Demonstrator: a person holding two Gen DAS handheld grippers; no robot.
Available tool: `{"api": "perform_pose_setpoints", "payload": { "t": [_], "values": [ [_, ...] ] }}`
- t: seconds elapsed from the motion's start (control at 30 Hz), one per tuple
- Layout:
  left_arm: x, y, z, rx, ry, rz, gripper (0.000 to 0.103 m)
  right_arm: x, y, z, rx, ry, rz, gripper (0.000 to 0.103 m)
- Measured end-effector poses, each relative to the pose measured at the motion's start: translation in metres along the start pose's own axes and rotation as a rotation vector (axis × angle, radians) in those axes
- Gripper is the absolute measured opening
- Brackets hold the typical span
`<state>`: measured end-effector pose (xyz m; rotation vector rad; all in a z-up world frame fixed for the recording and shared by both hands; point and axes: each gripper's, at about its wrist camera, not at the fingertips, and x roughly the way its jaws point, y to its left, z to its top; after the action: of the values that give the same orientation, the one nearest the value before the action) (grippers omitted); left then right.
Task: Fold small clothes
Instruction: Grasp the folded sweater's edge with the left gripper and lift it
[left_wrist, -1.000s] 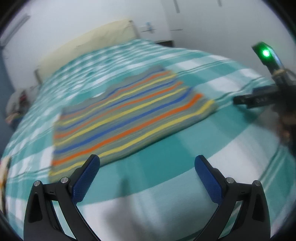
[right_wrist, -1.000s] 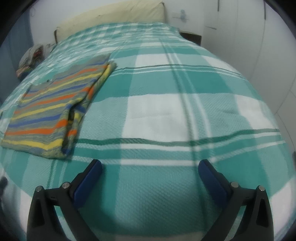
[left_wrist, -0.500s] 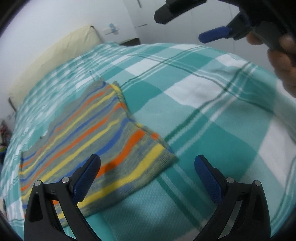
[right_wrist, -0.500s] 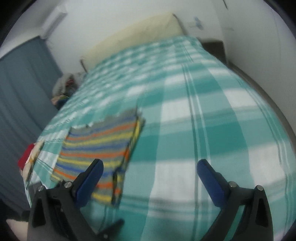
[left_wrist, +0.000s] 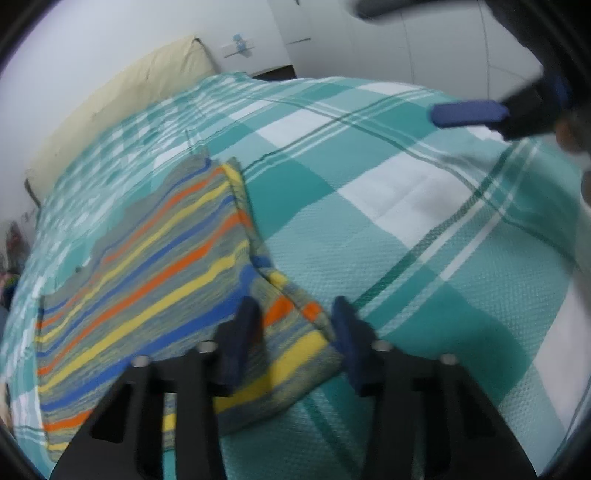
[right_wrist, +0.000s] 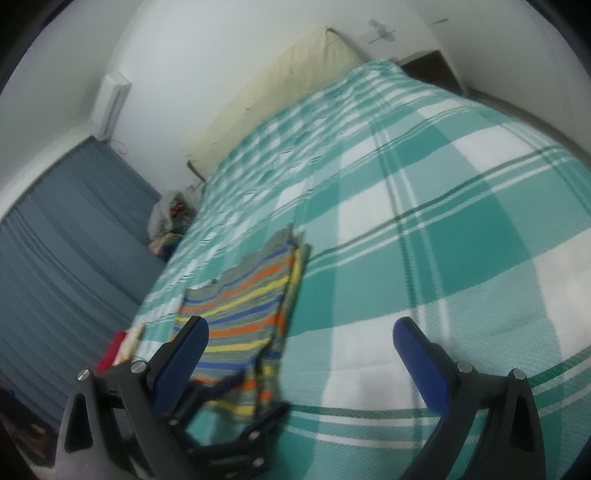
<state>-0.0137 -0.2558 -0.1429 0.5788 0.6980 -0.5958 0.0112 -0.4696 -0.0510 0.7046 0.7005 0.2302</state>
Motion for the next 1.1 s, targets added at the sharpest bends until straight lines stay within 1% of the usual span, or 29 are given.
{"api": "perform_pose_setpoints", "payload": {
  "t": [0.03,0.07,0.1,0.17,0.2,0.27,0.33,0.4,0.43,0.47,0.5,0.53,0.57,0.6,0.63,0.67,0.77,0.9,0.97,1.0,1.1],
  "values": [
    [-0.001,-0.003,-0.001,0.014,-0.002,0.009,0.028,0.004,-0.002,0.002,0.023,0.016,0.045,0.1],
    [-0.001,-0.004,-0.001,0.022,-0.004,0.01,0.024,0.012,-0.005,0.006,0.056,0.049,0.09,0.1],
    [-0.001,-0.004,-0.002,0.019,-0.005,0.005,0.023,0.023,-0.009,0.014,0.087,0.098,0.125,0.1],
    [-0.001,0.003,-0.002,-0.018,-0.005,-0.017,0.02,0.041,-0.006,0.032,0.072,0.16,0.172,0.1],
    [-0.002,0.01,-0.003,-0.055,-0.005,-0.046,0.02,0.055,-0.003,0.044,0.043,0.204,0.174,0.1],
    [-0.002,0.02,-0.003,-0.109,-0.005,-0.095,0.02,0.08,-0.002,0.061,0.002,0.262,0.129,0.099],
    [0.001,0.029,-0.003,-0.157,0.003,-0.132,0.02,0.115,-0.012,0.073,0.049,0.366,0.13,0.092],
    [0.002,0.032,-0.004,-0.184,0.004,-0.146,0.023,0.151,-0.019,0.078,0.076,0.459,0.1,0.084],
    [0.003,0.032,-0.004,-0.189,0.004,-0.149,0.024,0.164,-0.018,0.08,0.059,0.483,0.075,0.081],
    [0.003,0.033,-0.005,-0.194,0.004,-0.154,0.024,0.176,-0.015,0.081,0.038,0.5,0.05,0.073],
    [0.004,0.033,-0.005,-0.2,0.004,-0.161,0.024,0.19,-0.011,0.082,0.026,0.52,0.043,0.066],
    [0.004,0.033,-0.005,-0.205,0.006,-0.167,0.019,0.204,-0.007,0.083,0.022,0.536,0.051,0.061],
    [0.005,0.035,-0.005,-0.217,0.008,-0.171,0.015,0.214,-0.003,0.084,0.012,0.546,0.048,0.047],
    [0.004,0.037,-0.006,-0.229,0.007,-0.175,0.013,0.224,0.0,0.084,0.001,0.553,0.03,0.032],
    [0.003,0.041,-0.006,-0.247,0.002,-0.191,0.011,0.23,0.002,0.083,-0.012,0.549,0.005,0.011],
    [0.001,0.045,-0.007,-0.271,-0.005,-0.213,0.011,0.231,0.004,0.083,-0.025,0.53,-0.018,0.009],
    [-0.008,0.063,-0.01,-0.359,-0.024,-0.283,0.01,0.219,0.012,0.082,-0.032,0.457,-0.027,0.009],
    [-0.032,0.096,-0.019,-0.461,-0.065,-0.322,0.01,0.2,0.037,0.09,-0.072,0.393,-0.041,0.009],
    [-0.046,0.119,-0.026,-0.512,-0.082,-0.33,0.01,0.198,0.063,0.094,-0.122,0.388,-0.034,0.009],
    [-0.052,0.131,-0.031,-0.533,-0.084,-0.329,0.01,0.2,0.082,0.095,-0.158,0.386,-0.031,0.009],
    [-0.07,0.167,-0.049,-0.595,-0.087,-0.309,0.01,0.212,0.13,0.092,-0.208,0.387,-0.012,0.009]
  ]
}}
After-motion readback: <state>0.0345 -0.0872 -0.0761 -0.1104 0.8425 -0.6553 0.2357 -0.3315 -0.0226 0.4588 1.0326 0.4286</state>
